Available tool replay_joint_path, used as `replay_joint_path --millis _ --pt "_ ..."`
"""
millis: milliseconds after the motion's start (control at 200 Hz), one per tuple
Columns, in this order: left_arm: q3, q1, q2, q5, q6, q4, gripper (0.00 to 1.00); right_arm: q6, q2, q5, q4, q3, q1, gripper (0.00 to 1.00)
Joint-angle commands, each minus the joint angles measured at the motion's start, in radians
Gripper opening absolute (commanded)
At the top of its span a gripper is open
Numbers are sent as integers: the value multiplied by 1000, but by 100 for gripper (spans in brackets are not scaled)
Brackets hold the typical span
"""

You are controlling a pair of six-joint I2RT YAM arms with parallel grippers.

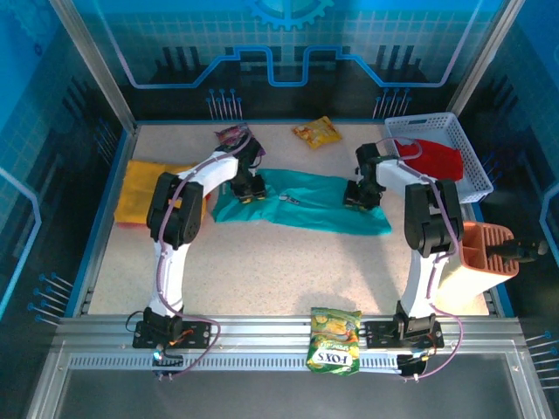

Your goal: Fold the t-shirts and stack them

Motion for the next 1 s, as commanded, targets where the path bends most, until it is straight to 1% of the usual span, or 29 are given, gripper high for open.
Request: replay_joint_path --millis 0,135,200,250,310,385,475,555,660,796,896,956,991 --pt "83 -55 60 61 13 -56 37 -5 -41 -40 -104 -76 57 38" --pt "199 -73 131 82 10 -86 37 31 -103 -68 -95 -156 131 39" --pt "268 -75 169 97 13 -101 37 64 -135 -76 -81 -190 186 40" --pt "324 -78 195 103 20 -107 37 100 -153 -109 -55 -217 232 40" --pt "398 -86 235 108 41 -112 37 162 -163 -176 5 -252 289 40" --pt "499 -94 290 139 69 -129 37 262 -161 -252 123 -309 355 40" --pt "627 -108 361 165 85 -169 38 352 -129 -252 201 -325 445 40" --pt "704 -119 406 194 94 -189 38 437 -111 -264 275 -336 518 40" --pt "733 -140 420 204 108 -179 39 561 -107 -291 393 -361 611 40" --pt "733 -150 415 211 122 -163 40 639 -93 -258 425 -355 715 42" --pt "727 -151 392 199 137 -170 40 665 -102 -231 422 -364 744 43" --pt "710 -148 362 175 149 -159 41 663 -135 -202 403 -382 741 43" --pt "703 -144 345 167 151 -158 41 649 -166 -176 377 -388 739 45"
